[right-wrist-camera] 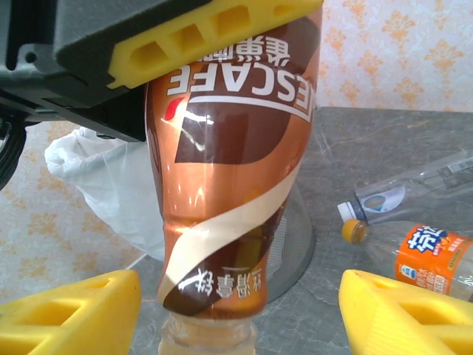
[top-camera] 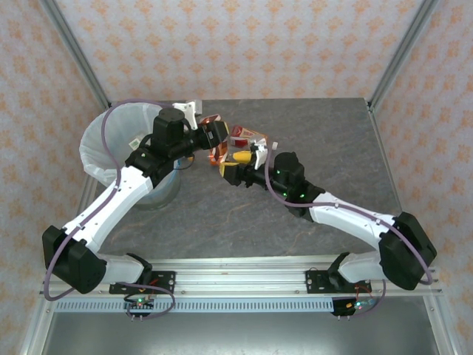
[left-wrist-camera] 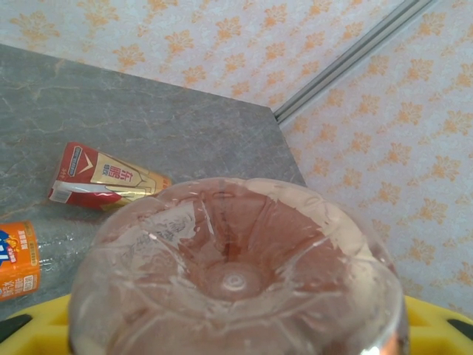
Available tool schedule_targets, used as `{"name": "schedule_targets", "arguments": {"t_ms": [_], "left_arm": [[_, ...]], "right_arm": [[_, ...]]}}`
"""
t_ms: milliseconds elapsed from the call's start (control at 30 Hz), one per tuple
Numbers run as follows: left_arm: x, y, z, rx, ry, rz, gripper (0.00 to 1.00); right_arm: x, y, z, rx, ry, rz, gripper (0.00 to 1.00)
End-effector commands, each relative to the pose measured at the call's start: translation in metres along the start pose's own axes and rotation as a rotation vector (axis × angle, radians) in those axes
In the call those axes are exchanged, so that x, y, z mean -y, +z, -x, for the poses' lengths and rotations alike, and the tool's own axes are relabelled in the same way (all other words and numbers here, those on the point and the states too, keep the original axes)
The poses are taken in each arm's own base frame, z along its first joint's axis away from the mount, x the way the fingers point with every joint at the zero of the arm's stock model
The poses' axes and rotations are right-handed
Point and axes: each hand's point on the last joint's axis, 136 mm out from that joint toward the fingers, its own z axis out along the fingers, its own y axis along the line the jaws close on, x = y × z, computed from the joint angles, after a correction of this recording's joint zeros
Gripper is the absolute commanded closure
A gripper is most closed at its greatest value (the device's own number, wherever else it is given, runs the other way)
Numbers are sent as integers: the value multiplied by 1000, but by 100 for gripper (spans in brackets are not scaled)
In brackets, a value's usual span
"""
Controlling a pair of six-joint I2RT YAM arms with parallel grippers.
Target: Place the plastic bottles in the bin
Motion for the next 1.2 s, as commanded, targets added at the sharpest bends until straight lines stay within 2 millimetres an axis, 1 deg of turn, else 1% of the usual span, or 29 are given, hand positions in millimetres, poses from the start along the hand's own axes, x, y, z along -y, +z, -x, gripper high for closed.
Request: {"name": "schedule_targets", "arguments": {"t_ms": [0, 67, 133, 167, 200, 233, 333, 500, 633, 733, 833, 967, 1167], "left_arm": [[1, -2, 11, 38, -4, 21, 50], [0, -4, 13, 49, -3, 31, 51], [-1, -5, 15, 56, -4, 41, 52], [-2, -6, 15, 59, -3, 46, 53], [-2, -6, 16, 61, -2, 47, 54], [-3, -6, 16, 61, -2, 50, 55], [-5, -7, 17, 64, -6, 57, 55], [-4, -10, 20, 70, -5, 60, 56], [1, -19, 29, 88, 19, 68, 56], [4, -30, 38, 111, 41, 91, 56], [7, -42, 48, 134, 94, 111, 56], [11, -67, 67, 205, 142, 161, 56], [-16, -119, 100, 393, 168, 373, 57]], "right_arm": [[2, -10, 10, 47, -47, -40, 25], [6, -13, 12, 58, -61, -68, 21], [13, -17, 14, 75, -70, -112, 16], [18, -20, 15, 86, -75, -141, 12], [23, -23, 16, 98, -79, -172, 3], [27, -25, 18, 109, -83, -196, 1], [45, -36, 22, 155, -82, -304, 1], [73, -47, 18, 179, -72, -458, 1], [90, -56, 15, 181, -53, -570, 1], [98, -62, 15, 195, -39, -617, 1], [101, -64, 16, 202, -31, -641, 1], [103, -64, 15, 196, -26, -653, 1], [106, -62, 14, 194, -14, -665, 1]]}}
